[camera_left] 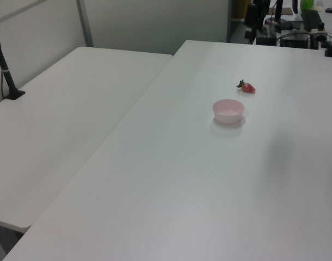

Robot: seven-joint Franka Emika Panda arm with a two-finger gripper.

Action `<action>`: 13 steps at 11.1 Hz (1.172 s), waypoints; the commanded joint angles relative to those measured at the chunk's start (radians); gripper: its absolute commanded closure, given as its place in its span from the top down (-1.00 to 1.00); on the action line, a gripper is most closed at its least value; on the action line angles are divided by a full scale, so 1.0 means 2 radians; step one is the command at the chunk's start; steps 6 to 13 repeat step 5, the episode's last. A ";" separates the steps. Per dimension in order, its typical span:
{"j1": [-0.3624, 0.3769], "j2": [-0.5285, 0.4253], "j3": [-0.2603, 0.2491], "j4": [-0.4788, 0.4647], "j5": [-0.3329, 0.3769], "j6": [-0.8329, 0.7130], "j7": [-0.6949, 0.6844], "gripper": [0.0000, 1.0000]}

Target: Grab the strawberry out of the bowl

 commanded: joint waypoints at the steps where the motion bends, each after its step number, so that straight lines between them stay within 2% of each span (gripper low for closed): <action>1: -0.001 -0.006 -0.003 -0.007 -0.002 0.009 -0.016 1.00; 13: -0.003 -0.002 -0.003 -0.002 -0.002 0.006 -0.015 1.00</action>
